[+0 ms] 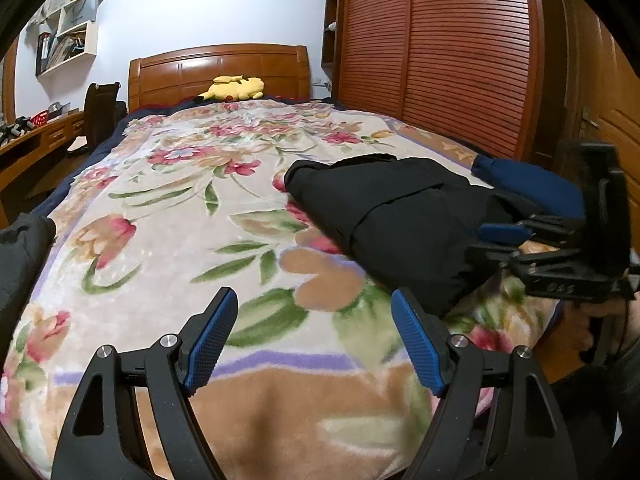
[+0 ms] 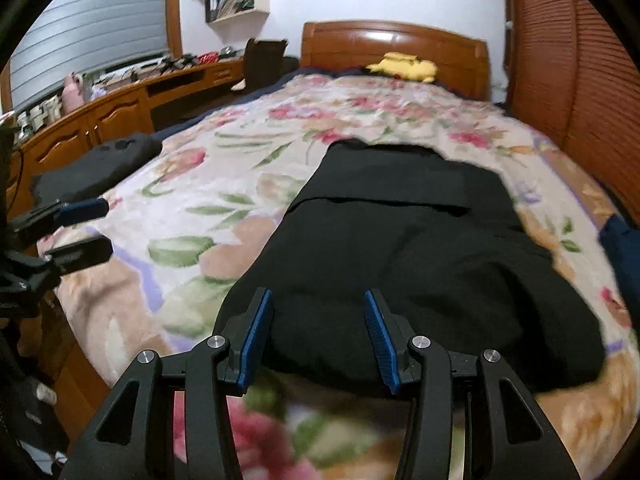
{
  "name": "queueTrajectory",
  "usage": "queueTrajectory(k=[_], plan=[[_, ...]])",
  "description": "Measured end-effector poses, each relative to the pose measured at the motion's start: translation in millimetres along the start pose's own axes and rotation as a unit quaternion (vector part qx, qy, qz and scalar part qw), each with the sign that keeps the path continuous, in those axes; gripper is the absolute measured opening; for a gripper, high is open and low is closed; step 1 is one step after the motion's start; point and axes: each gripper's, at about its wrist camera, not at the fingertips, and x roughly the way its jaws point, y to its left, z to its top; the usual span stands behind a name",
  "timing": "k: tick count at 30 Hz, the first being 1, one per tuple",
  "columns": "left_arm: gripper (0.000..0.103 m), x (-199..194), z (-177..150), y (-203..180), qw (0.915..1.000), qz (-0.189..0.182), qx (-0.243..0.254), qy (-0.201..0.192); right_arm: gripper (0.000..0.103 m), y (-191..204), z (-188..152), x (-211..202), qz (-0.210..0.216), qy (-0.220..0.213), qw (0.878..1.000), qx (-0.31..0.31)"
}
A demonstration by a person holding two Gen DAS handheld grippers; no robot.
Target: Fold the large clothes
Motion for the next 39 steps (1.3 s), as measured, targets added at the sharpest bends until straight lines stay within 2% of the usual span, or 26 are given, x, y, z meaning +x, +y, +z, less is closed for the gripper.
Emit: queueTrajectory(k=[4,9,14,17,23,32,35,39], plan=[[0.080,0,6,3,0.9999,-0.001,-0.007,-0.008,0.049,1,-2,-26,-0.034,-0.005,0.999,-0.027],[0.080,5,14,3,0.9998,-0.002,-0.015,-0.014,0.049,-17,0,-52,-0.060,-0.018,0.998,-0.029],[0.080,18,21,1,0.9999,0.003,-0.008,-0.013,0.049,-47,-3,-38,-0.079,-0.009,0.997,-0.005],[0.080,31,28,-2,0.9999,0.005,0.002,-0.011,0.049,-66,-11,-23,-0.072,0.010,0.997,0.022],[0.080,73,54,-5,1.0000,0.003,0.009,0.003,0.049,-67,-20,-3,-0.064,0.028,0.997,0.019],[0.080,154,99,-4,0.9993,0.016,0.014,0.030,0.050,-74,-30,-18,-0.070,0.013,0.997,0.009],[0.080,175,108,-1,0.9990,0.021,0.010,0.039,0.059,-81,-37,-22,-0.082,0.011,0.996,0.012],[0.080,197,116,3,0.9984,0.024,0.010,0.049,0.060,-88,-46,-30,-0.072,0.015,0.997,0.029]])
